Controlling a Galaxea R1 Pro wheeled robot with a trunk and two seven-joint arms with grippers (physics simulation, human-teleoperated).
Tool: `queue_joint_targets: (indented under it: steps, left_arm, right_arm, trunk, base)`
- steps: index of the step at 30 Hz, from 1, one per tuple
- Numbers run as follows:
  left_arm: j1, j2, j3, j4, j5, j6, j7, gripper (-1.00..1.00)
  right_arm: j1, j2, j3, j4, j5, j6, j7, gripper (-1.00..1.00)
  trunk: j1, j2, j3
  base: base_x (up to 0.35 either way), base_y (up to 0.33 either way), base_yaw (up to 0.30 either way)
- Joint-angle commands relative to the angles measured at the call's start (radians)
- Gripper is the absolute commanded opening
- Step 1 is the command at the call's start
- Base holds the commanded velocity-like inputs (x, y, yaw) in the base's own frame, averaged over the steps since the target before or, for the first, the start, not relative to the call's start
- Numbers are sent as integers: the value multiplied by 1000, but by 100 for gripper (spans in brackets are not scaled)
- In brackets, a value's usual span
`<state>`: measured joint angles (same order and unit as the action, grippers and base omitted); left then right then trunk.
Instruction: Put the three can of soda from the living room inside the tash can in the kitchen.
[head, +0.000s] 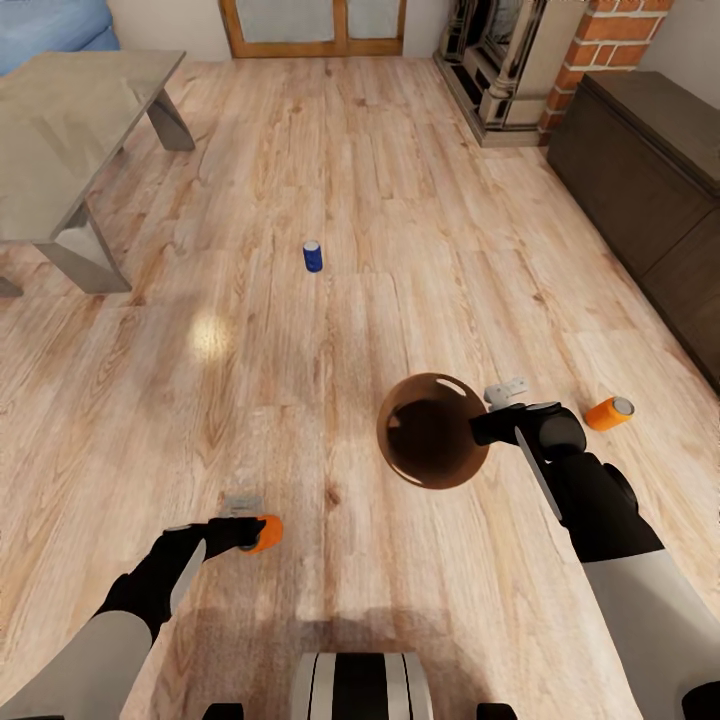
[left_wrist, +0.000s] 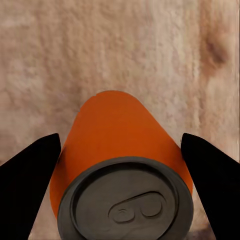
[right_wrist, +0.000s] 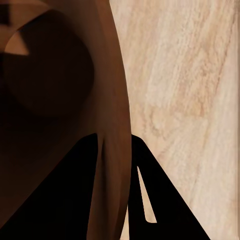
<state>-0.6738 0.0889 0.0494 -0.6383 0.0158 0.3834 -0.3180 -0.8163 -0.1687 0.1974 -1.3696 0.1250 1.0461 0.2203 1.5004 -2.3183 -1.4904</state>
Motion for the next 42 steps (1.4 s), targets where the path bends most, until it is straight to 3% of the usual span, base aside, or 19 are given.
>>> queue_joint_targets:
  steps: [1, 12, 18, 31, 42]
  left_arm:
    - [0, 0, 0, -12, -2, 5, 1, -100]
    - [2, 2, 1, -183, 2, 75, -5, -100]
    - [4, 8, 3, -236, 6, 103, -20, -100]
    - [10, 13, 5, -536, 6, 350, -204, -100]
    - [11, 32, 12, -718, 7, 519, -361, -100]
  right_arm:
    - [0, 0, 0, 0, -15, 1, 4, -100]
    - [13, 1, -1, 0, -16, 1, 4, -100]
    - [17, 1, 0, 0, -16, 1, 4, -100]
    - [19, 3, 0, 1, -26, 1, 4, -100]
    - [19, 38, -4, 5, -18, 1, 2, -100]
  trunk:
    - [-4, 7, 3]
    - [-46, 84, 38]
    - [-69, 126, 56]
    - [-119, 217, 97]
    - [-161, 294, 132]
  base:
    - [0, 0, 0]
    - [0, 0, 0]
    - [0, 0, 0]
    - [0, 0, 0]
    - [0, 0, 0]
